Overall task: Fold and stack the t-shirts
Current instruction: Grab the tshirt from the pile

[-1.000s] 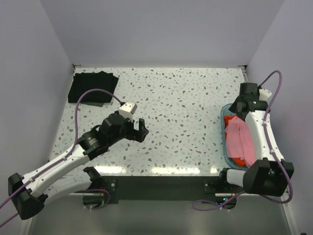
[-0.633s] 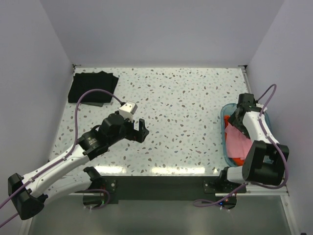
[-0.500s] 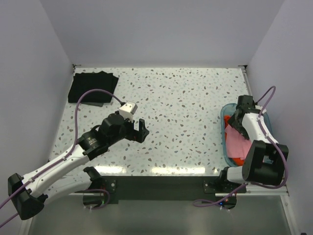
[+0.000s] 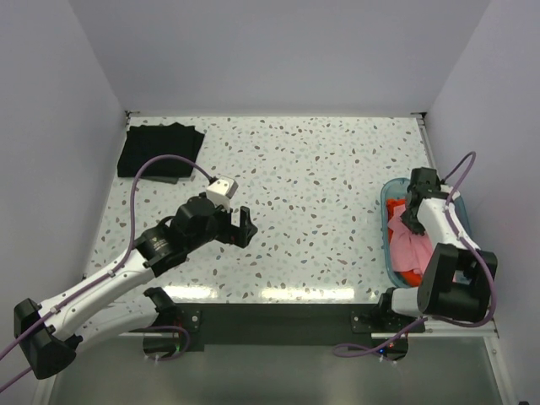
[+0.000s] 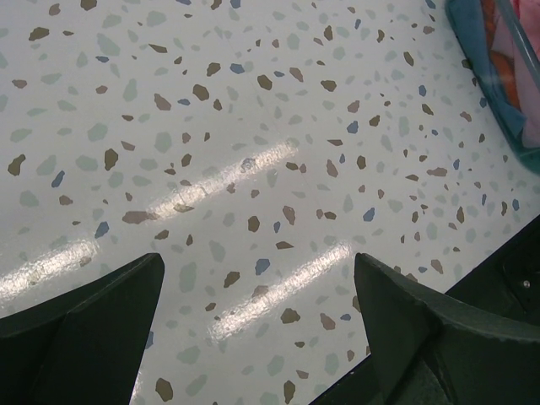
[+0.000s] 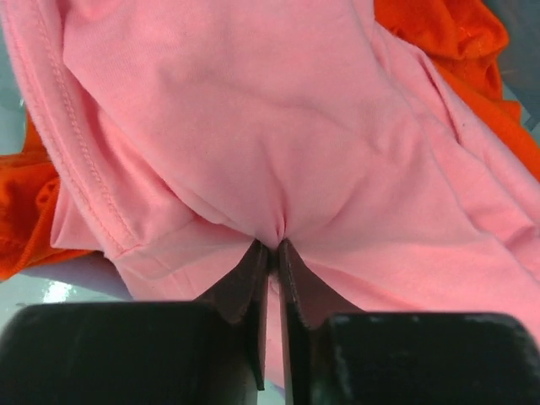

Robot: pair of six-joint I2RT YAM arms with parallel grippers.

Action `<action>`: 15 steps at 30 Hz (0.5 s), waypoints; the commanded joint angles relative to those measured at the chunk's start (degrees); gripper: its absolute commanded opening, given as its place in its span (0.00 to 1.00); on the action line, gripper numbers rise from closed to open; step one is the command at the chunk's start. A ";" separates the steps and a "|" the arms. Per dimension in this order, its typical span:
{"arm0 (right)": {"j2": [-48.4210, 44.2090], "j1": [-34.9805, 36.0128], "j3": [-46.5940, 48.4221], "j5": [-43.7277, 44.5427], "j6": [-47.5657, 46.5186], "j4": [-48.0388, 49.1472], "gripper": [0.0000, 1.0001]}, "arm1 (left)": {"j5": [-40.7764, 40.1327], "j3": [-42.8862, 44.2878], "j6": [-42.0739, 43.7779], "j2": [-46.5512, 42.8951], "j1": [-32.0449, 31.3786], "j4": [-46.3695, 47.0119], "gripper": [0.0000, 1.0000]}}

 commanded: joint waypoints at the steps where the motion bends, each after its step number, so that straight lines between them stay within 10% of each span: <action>1: -3.61 -0.05 6.60 0.96 -0.58 -2.00 0.04 | 0.37 0.15 0.95 -0.27 0.12 0.46 1.00; 15: -13.38 0.12 36.81 -14.48 -8.14 -12.12 0.00 | -1.21 0.41 0.87 -0.18 0.12 0.02 1.00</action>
